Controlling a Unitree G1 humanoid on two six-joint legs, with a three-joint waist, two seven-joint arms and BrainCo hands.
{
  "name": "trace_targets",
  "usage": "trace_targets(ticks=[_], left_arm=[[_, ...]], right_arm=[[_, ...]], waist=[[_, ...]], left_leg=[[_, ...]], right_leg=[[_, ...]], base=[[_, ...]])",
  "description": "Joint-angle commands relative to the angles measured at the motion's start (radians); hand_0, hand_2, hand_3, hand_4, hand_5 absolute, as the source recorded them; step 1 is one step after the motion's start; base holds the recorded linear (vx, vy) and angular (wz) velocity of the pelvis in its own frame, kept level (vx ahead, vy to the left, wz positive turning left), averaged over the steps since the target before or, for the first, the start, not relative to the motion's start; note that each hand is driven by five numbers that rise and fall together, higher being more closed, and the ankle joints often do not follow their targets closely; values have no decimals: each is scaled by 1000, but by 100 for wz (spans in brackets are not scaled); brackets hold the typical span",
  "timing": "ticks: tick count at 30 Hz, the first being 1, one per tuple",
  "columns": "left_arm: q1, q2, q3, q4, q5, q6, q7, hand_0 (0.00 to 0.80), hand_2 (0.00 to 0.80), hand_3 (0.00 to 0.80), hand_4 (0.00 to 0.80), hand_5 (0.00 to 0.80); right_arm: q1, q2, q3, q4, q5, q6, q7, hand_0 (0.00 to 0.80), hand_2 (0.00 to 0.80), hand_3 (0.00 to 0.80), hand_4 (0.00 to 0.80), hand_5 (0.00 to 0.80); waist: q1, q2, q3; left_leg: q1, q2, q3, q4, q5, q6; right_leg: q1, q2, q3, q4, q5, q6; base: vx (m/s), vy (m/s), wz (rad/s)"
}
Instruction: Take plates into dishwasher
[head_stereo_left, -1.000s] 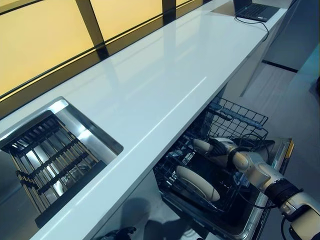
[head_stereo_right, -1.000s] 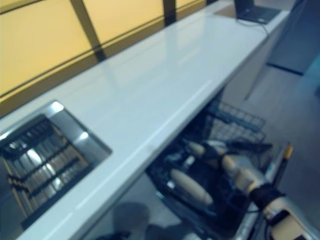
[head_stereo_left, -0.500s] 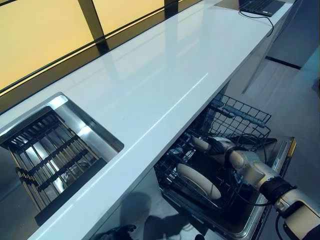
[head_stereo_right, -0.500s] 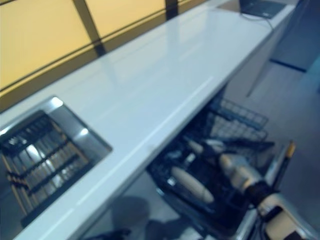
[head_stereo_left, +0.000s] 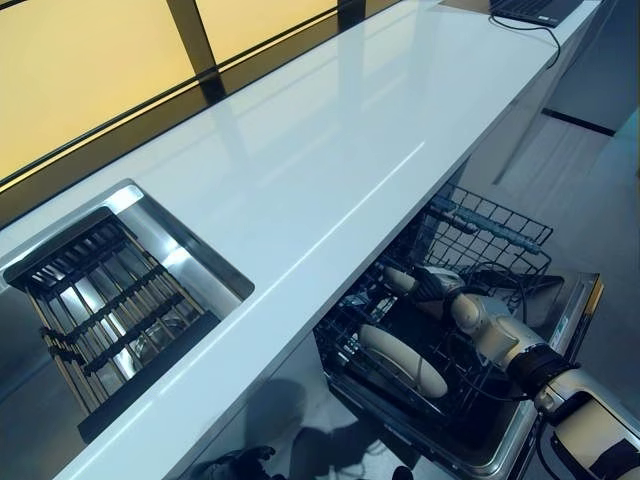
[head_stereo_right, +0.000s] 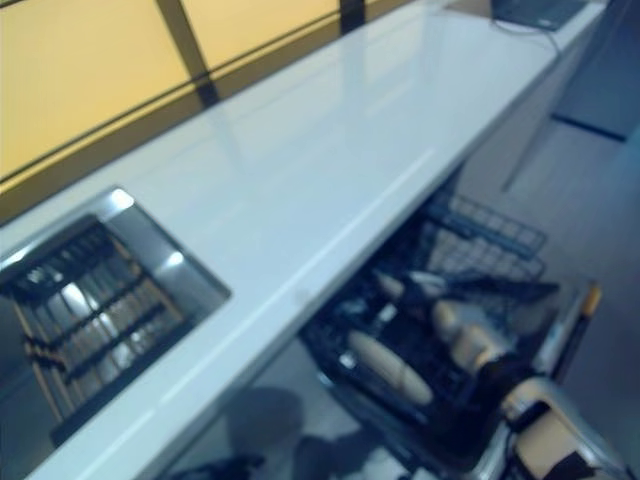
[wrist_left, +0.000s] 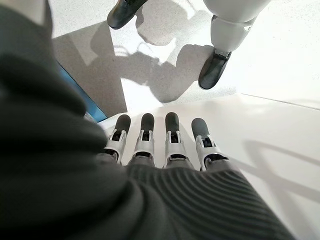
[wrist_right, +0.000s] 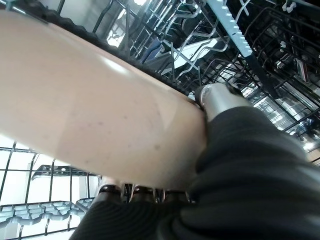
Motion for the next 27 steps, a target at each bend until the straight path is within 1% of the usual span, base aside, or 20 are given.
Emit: trace_targets(ticks=[1,6,14,27], left_arm=[[-88,26,-60,35,5,-11,7,0,0,0,0,0],[-93,23,-58,40,6,-8,6,0,0,0,0,0],[-89,27,-58,45,3,-19,9,0,0,0,0,0],[-80,35,-49,26,11,-7,1,0,0,0,0,0]], right_arm=[[-102,0,29,106,-1,40,-5,800,800,800,800,800],[-97,10,27,118,-12,50,3,800,800,800,800,800],[-93,5,30,143,-29,39,26,800,800,800,800,800],[-72,-8,22,133,-39,48,40,800,800,800,800,800]], waist=[[24,-42,21],[25,-44,19],[30,-47,18],[31,-57,14]], left_leg=[[-100,-48,-38,-18,57,35],[-99,-48,-39,-18,57,36],[-96,-47,-41,-18,57,37],[-88,-44,-39,-18,56,39]], right_leg=[[-6,-45,-22,26,-33,45],[-8,-45,-25,29,-33,45],[-4,-46,-31,34,-34,46],[1,-43,-33,36,-32,46]], base=[[0,0,0],[0,0,0],[1,-1,1],[0,0,0]])
